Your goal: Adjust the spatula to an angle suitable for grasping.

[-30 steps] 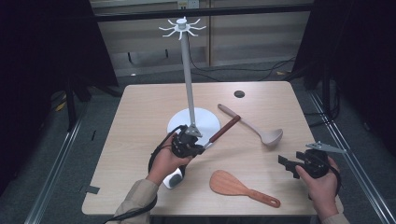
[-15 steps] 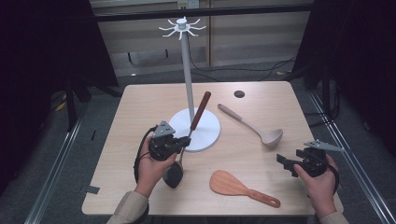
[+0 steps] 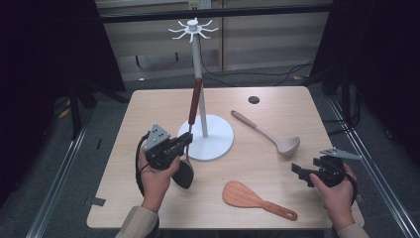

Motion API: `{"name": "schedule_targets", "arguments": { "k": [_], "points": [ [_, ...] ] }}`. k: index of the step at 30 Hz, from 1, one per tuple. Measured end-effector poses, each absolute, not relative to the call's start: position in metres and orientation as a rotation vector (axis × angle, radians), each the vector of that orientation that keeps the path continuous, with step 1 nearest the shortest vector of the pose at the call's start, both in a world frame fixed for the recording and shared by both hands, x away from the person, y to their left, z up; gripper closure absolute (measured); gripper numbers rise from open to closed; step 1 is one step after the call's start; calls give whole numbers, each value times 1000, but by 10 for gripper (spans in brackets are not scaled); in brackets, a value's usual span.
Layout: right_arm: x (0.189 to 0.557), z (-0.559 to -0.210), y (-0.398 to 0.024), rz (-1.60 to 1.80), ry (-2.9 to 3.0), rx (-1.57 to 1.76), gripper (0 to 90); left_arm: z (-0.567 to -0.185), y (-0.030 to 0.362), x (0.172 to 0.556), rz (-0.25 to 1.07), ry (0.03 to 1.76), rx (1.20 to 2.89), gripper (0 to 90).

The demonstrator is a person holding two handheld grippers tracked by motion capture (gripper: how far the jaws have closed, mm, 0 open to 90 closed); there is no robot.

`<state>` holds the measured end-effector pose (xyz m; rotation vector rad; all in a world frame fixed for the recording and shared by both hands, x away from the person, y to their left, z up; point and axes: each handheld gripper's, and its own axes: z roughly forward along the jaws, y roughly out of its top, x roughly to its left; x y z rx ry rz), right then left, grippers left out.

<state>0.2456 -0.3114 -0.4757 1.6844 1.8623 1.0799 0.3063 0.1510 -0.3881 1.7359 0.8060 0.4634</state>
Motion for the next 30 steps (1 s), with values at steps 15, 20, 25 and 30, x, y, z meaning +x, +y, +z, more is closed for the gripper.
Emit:
{"name": "schedule_targets", "arguments": {
  "k": [15, 20, 25, 30],
  "points": [
    [247, -477, -314, 1080, 1858, 1702, 89, -365, 160, 302, 550, 820, 1596, 847],
    [246, -478, -313, 1076, 1863, 1700, 89, -359, 161, 302, 565, 828, 1558, 846],
    [246, -478, -312, 1076, 1867, 1702, 89, -356, 162, 302, 591, 826, 1544, 846],
    [246, -478, -312, 1079, 1862, 1702, 90, -353, 160, 301, 600, 823, 1540, 846]
  ]
}}
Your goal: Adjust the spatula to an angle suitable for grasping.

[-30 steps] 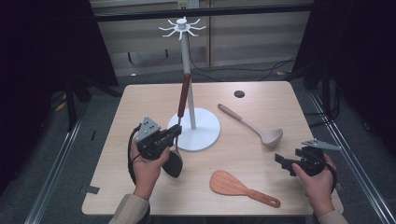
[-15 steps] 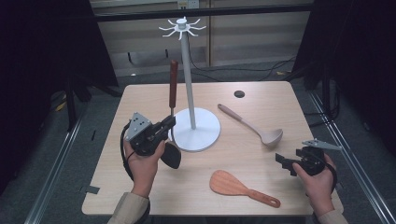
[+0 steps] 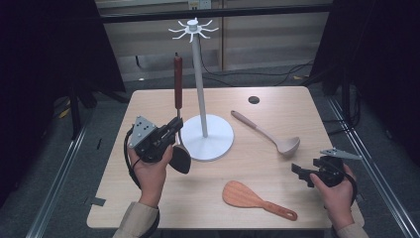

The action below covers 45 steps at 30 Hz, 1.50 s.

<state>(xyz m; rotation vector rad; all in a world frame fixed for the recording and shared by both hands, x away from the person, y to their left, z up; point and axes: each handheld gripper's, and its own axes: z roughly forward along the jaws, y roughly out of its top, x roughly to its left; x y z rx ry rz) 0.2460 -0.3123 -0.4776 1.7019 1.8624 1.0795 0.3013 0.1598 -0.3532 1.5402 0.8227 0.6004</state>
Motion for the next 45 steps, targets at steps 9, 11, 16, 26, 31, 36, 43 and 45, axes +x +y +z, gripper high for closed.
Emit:
{"name": "schedule_targets", "arguments": {
  "k": [9, 11, 16, 26, 31, 36, 43, 45],
  "points": [
    [246, -478, -314, 1082, 1855, 1714, 90, -346, 149, 304, 628, 856, 1503, 846],
    [246, -478, -314, 1084, 1854, 1715, 90, -345, 147, 304, 624, 853, 1499, 846],
    [245, -479, -315, 1083, 1857, 1721, 91, -341, 138, 305, 646, 850, 1497, 846],
    [245, -479, -317, 1088, 1844, 1737, 90, -333, 133, 308, 678, 861, 1482, 845],
    [244, -479, -318, 1090, 1846, 1735, 90, -328, 132, 309, 684, 858, 1473, 845],
    [245, -480, -317, 1088, 1851, 1736, 90, -322, 129, 312, 689, 856, 1480, 845],
    [245, -480, -318, 1089, 1844, 1743, 90, -319, 124, 315, 706, 849, 1490, 845],
    [245, -481, -319, 1088, 1846, 1739, 91, -319, 122, 315, 709, 853, 1499, 845]
  ]
}}
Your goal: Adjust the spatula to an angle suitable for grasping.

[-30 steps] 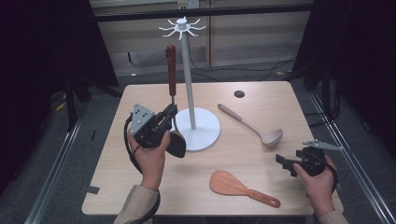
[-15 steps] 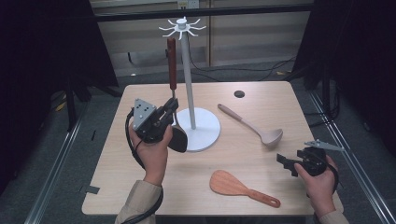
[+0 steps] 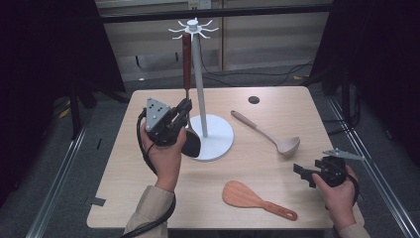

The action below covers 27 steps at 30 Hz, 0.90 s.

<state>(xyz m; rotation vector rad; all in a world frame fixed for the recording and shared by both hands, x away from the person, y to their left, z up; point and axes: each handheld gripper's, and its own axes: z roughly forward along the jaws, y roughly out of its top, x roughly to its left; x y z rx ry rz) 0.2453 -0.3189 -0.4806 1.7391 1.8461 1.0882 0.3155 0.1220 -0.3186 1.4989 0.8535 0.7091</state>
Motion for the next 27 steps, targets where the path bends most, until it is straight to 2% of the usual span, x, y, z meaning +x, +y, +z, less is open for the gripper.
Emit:
{"name": "schedule_targets", "arguments": {
  "k": [27],
  "points": [
    [246, -481, -322, 1098, 1840, 1743, 91, -324, 111, 336, 693, 928, 1504, 844]
  ]
}}
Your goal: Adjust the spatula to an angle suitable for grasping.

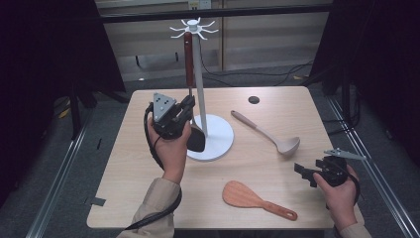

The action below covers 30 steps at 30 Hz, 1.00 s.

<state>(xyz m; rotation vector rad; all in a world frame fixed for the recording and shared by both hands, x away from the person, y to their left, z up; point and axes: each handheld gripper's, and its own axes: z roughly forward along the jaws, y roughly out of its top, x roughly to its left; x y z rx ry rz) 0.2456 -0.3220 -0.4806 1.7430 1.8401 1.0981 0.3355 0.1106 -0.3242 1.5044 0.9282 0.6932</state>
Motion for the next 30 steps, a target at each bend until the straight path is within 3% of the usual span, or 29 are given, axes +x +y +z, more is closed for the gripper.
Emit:
{"name": "schedule_targets", "arguments": {
  "k": [30],
  "points": [
    [245, -481, -324, 1114, 1843, 1759, 92, -334, 116, 359, 626, 864, 1441, 777]
  ]
}}
